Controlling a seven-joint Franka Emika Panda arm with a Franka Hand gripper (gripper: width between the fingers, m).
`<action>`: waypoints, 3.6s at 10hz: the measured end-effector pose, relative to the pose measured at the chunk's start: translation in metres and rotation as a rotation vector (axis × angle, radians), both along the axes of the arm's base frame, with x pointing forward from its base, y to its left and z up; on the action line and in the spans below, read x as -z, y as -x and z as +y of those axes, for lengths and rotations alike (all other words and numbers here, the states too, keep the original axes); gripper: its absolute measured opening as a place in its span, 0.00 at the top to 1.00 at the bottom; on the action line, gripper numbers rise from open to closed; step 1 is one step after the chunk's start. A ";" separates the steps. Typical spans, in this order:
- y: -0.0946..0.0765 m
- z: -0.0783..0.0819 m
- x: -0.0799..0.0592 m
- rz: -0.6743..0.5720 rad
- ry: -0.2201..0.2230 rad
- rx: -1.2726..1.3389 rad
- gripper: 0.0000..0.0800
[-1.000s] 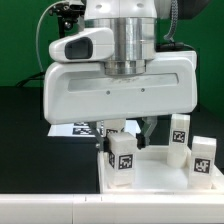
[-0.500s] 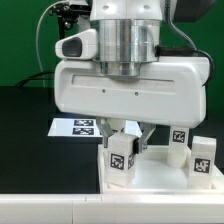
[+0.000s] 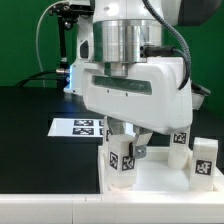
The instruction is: Assemble square table
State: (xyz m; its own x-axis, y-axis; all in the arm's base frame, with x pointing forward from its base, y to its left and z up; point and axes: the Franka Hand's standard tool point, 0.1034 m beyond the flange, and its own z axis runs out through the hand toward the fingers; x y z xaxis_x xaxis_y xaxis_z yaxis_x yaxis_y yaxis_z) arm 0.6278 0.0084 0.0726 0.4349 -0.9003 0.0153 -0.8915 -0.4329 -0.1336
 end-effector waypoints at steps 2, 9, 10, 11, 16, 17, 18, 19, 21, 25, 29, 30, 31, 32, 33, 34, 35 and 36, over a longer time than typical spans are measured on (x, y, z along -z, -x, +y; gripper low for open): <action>-0.001 -0.004 -0.001 -0.009 0.036 -0.253 0.33; -0.007 -0.005 -0.005 -0.033 0.204 -1.194 0.19; -0.009 -0.007 -0.007 -0.032 0.239 -1.363 0.19; -0.010 -0.007 -0.007 -0.037 0.245 -1.381 0.19; -0.009 -0.006 -0.006 -0.038 0.206 -1.130 0.60; -0.010 -0.006 -0.006 -0.039 0.196 -1.013 0.64; -0.009 -0.007 -0.005 -0.042 0.190 -0.905 0.64; -0.009 -0.008 -0.005 -0.041 0.174 -0.760 0.64; -0.008 -0.009 -0.005 -0.029 0.139 -0.397 0.64; -0.004 -0.013 -0.005 -0.057 0.033 0.162 0.64; -0.003 -0.014 -0.004 -0.045 0.027 0.160 0.43; -0.004 -0.015 -0.005 -0.047 0.062 -0.057 0.43; -0.006 -0.017 -0.006 -0.056 0.093 -0.286 0.25; -0.006 -0.016 -0.006 -0.058 0.115 -0.489 0.20; -0.005 -0.014 -0.006 -0.058 0.123 -0.554 0.19; -0.005 -0.015 -0.005 -0.058 0.136 -0.635 0.19; -0.005 -0.016 -0.005 -0.058 0.149 -0.711 0.19; -0.005 -0.016 -0.004 -0.057 0.164 -0.800 0.19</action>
Offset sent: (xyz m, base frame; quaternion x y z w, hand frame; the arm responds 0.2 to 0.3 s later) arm 0.0089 0.0085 0.0085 0.0246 -0.0331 -0.3699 0.9282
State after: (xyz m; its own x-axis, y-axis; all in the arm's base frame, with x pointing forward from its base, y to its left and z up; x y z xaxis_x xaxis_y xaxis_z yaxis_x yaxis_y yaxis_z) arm 0.6324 -0.0074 0.0768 0.9394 -0.3024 0.1614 -0.2984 -0.9532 -0.0488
